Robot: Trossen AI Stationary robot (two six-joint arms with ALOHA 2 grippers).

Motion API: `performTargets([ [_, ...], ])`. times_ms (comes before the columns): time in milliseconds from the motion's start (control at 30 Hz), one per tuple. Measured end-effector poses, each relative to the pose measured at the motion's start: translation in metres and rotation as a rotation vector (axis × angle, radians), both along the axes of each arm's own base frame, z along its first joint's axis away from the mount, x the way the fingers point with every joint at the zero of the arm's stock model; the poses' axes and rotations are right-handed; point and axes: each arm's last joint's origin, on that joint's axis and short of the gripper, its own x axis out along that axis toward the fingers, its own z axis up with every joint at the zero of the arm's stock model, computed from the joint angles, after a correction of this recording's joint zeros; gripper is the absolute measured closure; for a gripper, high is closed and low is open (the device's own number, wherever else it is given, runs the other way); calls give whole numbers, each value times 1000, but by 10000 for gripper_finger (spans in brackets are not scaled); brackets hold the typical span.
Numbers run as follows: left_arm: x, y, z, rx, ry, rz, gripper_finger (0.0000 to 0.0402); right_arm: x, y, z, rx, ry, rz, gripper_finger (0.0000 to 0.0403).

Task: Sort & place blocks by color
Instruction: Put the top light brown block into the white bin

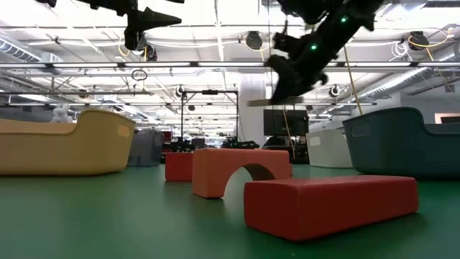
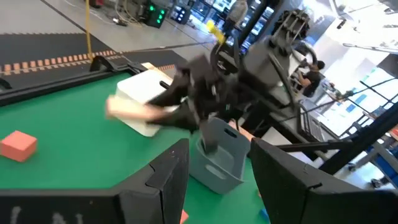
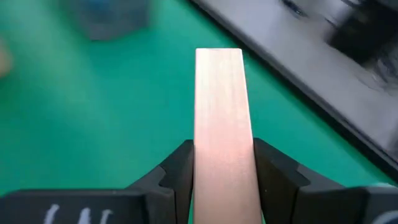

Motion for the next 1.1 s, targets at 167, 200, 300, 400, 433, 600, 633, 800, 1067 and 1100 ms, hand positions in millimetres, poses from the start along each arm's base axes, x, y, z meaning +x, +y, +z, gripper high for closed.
performTargets([
  [167, 0, 7, 0, 37, 6, 29, 229, -39, -33, 12, 73, 63, -236, 283],
  [200, 0, 8, 0, 49, 9, 34, 229, -45, -38, 13, 90, 70, -285, 283],
  [300, 0, 13, 0, 83, 18, 51, 229, -63, -48, 12, 154, 120, -398, 283],
  [400, 0, 18, 0, 113, 27, 70, 229, -74, -55, 9, 241, 157, -456, 283],
  [433, 0, 19, 0, 120, 29, 77, 229, -76, -56, 8, 255, 168, -469, 283],
  [600, -1, 27, 0, 175, 47, 106, 229, -83, -64, 7, 274, 189, -516, 283],
  [633, -1, 29, 0, 185, 51, 112, 229, -84, -66, 7, 277, 188, -522, 283],
  [800, -2, 33, -1, 195, 68, 131, 229, -87, -68, 6, 336, 203, -521, 275],
  [1067, -4, 37, -8, 204, 150, 138, 229, -94, -65, -7, 374, 250, -530, 217],
  [1100, -4, 38, -9, 196, 152, 143, 229, -95, -65, -9, 386, 257, -527, 208],
])
